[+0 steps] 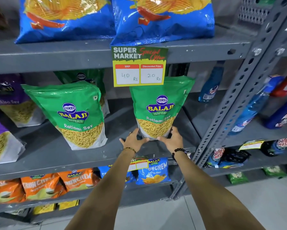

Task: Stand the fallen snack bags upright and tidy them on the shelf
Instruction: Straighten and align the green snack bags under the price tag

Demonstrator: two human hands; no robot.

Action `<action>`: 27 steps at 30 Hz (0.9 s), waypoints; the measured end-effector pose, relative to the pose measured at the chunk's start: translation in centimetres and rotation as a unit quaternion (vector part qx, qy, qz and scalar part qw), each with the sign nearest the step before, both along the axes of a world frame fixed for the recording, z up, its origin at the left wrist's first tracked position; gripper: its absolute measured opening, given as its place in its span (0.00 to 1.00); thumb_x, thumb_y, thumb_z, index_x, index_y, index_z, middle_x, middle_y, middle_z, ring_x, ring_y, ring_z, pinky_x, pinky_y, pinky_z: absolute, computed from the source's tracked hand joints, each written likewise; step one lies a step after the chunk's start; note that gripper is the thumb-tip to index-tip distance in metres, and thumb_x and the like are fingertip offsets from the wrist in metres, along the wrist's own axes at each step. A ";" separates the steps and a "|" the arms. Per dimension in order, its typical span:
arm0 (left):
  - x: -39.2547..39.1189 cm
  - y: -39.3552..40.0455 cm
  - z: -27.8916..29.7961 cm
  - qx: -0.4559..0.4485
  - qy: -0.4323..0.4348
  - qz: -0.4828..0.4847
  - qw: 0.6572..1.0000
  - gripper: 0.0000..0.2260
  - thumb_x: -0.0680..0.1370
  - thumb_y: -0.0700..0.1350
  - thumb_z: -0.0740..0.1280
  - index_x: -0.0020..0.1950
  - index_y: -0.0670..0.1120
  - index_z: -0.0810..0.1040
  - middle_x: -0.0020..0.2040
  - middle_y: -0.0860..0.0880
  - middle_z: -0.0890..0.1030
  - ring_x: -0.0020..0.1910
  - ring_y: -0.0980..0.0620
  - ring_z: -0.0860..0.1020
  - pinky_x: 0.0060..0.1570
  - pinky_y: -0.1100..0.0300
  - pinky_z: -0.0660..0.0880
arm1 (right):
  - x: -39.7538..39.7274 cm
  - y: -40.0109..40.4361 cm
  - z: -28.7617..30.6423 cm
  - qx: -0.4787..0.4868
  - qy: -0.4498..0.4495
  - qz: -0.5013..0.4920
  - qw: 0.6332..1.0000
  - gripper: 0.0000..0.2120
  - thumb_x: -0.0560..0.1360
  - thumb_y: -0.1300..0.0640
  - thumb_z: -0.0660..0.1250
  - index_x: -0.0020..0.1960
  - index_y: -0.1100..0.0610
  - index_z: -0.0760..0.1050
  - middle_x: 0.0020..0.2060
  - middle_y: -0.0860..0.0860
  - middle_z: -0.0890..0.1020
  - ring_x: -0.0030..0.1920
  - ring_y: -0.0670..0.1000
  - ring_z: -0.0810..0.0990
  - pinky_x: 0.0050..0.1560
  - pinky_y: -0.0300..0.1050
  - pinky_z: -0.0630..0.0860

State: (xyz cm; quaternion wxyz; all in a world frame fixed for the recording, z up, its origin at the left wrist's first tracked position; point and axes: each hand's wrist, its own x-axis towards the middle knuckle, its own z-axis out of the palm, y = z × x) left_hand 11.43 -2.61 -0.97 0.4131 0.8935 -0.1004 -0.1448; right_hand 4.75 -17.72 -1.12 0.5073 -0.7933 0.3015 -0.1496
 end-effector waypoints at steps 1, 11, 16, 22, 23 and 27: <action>0.0 0.0 -0.1 0.002 0.001 0.000 1.000 0.23 0.73 0.54 0.67 0.66 0.51 0.70 0.63 0.48 0.78 0.68 0.44 0.70 0.71 0.36 0.35 | 0.0 0.0 0.0 -0.001 0.001 0.000 1.000 0.28 0.63 0.60 0.77 0.59 0.62 0.70 0.57 0.58 0.80 0.56 0.56 0.78 0.50 0.40 0.70; 0.2 -0.3 -0.7 0.004 -0.015 0.015 1.000 0.22 0.73 0.53 0.68 0.65 0.50 0.71 0.62 0.48 0.79 0.67 0.44 0.71 0.72 0.35 0.39 | 0.1 -0.2 -0.1 0.007 0.009 0.004 1.000 0.30 0.63 0.59 0.77 0.62 0.61 0.69 0.58 0.58 0.80 0.58 0.57 0.78 0.52 0.42 0.71; 0.2 0.1 -0.7 -0.009 -0.009 -0.002 1.000 0.23 0.73 0.51 0.69 0.66 0.49 0.70 0.63 0.47 0.79 0.67 0.43 0.71 0.73 0.36 0.45 | 0.1 -0.1 -0.3 0.006 0.006 0.006 1.000 0.31 0.64 0.59 0.77 0.63 0.61 0.68 0.59 0.58 0.80 0.59 0.57 0.78 0.52 0.41 0.70; -1.6 2.6 -1.7 0.030 -0.056 0.022 0.998 0.28 0.74 0.50 0.69 0.71 0.48 0.64 0.68 0.44 0.73 0.67 0.43 0.71 0.71 0.46 0.62 | -0.5 0.2 -1.0 0.002 -0.020 0.030 0.999 0.33 0.63 0.63 0.77 0.65 0.59 0.67 0.60 0.57 0.79 0.60 0.57 0.77 0.56 0.45 0.72; -2.4 3.5 -2.2 0.008 -0.068 0.056 0.996 0.25 0.74 0.49 0.69 0.69 0.47 0.68 0.66 0.43 0.75 0.64 0.43 0.72 0.67 0.48 0.68 | -0.7 0.3 -1.2 -0.010 -0.019 0.036 0.999 0.35 0.63 0.64 0.77 0.66 0.60 0.66 0.62 0.57 0.78 0.61 0.57 0.75 0.57 0.44 0.70; -4.6 8.3 -3.2 -0.114 -0.113 0.276 0.948 0.24 0.68 0.47 0.75 0.60 0.44 0.71 0.57 0.43 0.76 0.57 0.42 0.74 0.56 0.52 0.72 | -1.0 0.6 -1.8 -0.053 -0.015 0.047 0.997 0.38 0.63 0.64 0.77 0.69 0.61 0.64 0.65 0.58 0.75 0.65 0.58 0.73 0.61 0.48 0.70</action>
